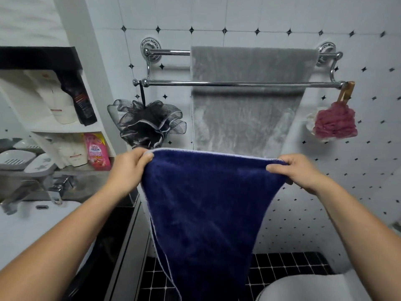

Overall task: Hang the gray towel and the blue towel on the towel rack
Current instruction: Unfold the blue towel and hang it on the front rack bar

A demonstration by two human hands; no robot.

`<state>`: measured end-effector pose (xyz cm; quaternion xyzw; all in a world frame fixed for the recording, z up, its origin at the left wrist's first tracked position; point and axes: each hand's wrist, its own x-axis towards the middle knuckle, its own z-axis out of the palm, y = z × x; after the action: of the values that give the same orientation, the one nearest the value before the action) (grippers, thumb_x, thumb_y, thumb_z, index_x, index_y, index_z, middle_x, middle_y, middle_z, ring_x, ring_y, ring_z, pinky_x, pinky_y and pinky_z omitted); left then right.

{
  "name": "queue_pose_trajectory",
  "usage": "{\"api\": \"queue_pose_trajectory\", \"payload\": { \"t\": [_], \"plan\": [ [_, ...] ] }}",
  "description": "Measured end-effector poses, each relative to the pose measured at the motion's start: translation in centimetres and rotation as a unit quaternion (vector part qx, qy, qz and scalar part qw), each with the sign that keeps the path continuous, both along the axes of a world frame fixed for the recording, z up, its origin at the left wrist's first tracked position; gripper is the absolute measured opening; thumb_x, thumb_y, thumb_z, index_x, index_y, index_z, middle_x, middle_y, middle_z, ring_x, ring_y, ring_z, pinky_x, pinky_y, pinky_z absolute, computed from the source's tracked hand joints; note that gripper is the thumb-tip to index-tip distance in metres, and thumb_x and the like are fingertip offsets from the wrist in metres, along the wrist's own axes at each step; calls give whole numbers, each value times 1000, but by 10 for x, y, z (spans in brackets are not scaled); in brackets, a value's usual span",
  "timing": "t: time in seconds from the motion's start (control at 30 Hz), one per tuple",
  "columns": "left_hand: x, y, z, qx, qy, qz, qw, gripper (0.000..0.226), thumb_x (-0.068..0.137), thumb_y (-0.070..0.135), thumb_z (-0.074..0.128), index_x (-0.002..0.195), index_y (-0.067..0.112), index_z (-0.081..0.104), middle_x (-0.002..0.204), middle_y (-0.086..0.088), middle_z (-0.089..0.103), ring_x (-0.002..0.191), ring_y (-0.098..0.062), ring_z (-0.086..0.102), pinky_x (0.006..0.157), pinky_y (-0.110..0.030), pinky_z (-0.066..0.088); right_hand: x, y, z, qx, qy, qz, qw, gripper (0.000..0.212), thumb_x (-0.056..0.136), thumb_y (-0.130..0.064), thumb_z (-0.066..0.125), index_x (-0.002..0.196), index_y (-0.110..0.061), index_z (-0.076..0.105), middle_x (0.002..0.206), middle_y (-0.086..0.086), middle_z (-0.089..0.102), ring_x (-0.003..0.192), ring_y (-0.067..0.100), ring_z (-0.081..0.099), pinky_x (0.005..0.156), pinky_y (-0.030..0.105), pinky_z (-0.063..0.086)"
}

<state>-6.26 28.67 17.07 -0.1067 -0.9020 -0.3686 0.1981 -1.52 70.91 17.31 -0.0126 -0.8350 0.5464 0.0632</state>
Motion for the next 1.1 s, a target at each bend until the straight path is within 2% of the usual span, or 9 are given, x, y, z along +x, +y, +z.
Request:
{"api": "queue_pose_trajectory", "payload": {
  "t": [0.17, 0.27, 0.33, 0.53, 0.7, 0.83, 0.97, 1.03, 1.1],
  "plan": [
    [-9, -4, -12, 124, -89, -42, 987, 18, 99, 15, 54, 93, 10, 70, 83, -6, 68, 76, -13, 56, 75, -27, 43, 9, 3, 21, -44, -8, 44, 998, 30, 72, -16, 79, 73, 9, 64, 64, 6, 72, 59, 15, 67, 56, 20, 52],
    [-16, 6, -18, 120, -132, -20, 984, 28, 99, 17, 53, 75, 9, 66, 63, -1, 60, 54, -9, 51, 49, -11, 41, 5, -5, 24, 1, -49, 7, 999, 17, 76, -6, 79, 69, 1, 66, 59, 3, 71, 54, 12, 67, 51, 19, 51],
    [-18, 20, -31, 171, -197, 5, 965, 35, 98, 15, 54, 64, 11, 60, 52, -1, 53, 45, -14, 46, 37, -16, 37, 0, -9, 23, 11, -67, -45, 997, 26, 74, -3, 80, 62, -7, 57, 49, 0, 62, 43, 11, 59, 41, 20, 45],
    [-23, 51, -35, 282, -284, 24, 916, 31, 97, 13, 55, 67, 6, 62, 59, -13, 57, 51, -22, 50, 50, -28, 44, -9, 2, 14, -28, -107, -149, 983, 24, 75, -3, 81, 78, -8, 58, 62, 9, 64, 45, 16, 60, 41, 23, 47],
    [-17, 58, -7, 233, -257, -121, 930, 21, 98, 16, 54, 85, 5, 65, 66, -8, 58, 58, -19, 50, 54, -26, 44, 10, 26, 38, 67, -159, 9, 985, 9, 72, -12, 83, 73, -8, 75, 66, 5, 66, 61, 17, 52, 54, 24, 40],
    [-7, 33, 2, 440, -314, -300, 786, 22, 90, 10, 54, 89, 8, 75, 86, -10, 74, 72, -17, 69, 66, -26, 57, 34, 38, 42, -122, -146, 124, 974, 41, 46, -29, 95, 73, -6, 76, 73, 13, 73, 65, 24, 69, 62, 29, 55],
    [-11, 35, -5, -43, -345, -243, 905, 28, 96, 10, 57, 71, 4, 64, 63, -9, 61, 59, -18, 55, 61, -23, 41, 21, 25, 33, 192, -111, -22, 975, 17, 68, -20, 87, 82, -13, 80, 81, 14, 76, 79, 28, 70, 72, 33, 50],
    [-15, 37, -5, -37, -283, -225, 932, 30, 97, 13, 58, 69, 2, 59, 59, -4, 56, 57, -12, 52, 60, -22, 41, 26, 16, 34, 165, -133, 71, 975, 12, 68, -19, 87, 78, -20, 80, 66, 5, 73, 56, 12, 62, 60, 24, 43],
    [-11, 36, -5, 175, -255, -248, 918, 21, 95, 12, 56, 78, 0, 61, 68, -5, 59, 65, -12, 54, 66, -23, 45, 39, 7, 27, 44, -220, 214, 951, 17, 63, -15, 85, 79, -15, 80, 52, 1, 64, 37, 7, 45, 45, 18, 34]
  ]
}}
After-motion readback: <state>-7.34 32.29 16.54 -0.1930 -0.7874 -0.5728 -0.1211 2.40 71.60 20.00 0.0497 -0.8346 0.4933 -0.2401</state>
